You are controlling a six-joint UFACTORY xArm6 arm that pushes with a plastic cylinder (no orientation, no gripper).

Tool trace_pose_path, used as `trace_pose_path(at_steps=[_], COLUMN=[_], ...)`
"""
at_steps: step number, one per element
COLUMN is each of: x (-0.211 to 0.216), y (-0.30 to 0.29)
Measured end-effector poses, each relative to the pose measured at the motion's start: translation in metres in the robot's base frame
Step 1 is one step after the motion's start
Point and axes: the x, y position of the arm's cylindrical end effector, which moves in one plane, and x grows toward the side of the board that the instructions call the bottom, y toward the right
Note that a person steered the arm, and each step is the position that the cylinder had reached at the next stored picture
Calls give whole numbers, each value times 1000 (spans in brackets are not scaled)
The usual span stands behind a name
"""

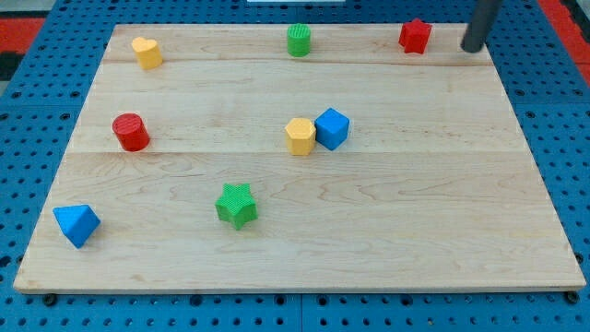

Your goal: Move the red star towards the blue cube

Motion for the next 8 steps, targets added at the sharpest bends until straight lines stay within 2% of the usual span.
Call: trace_pose_path(at_steps=[1, 3, 5, 6, 8], x=[-34, -20, -14, -2, 25], y=[-2, -39, -117, -129, -78])
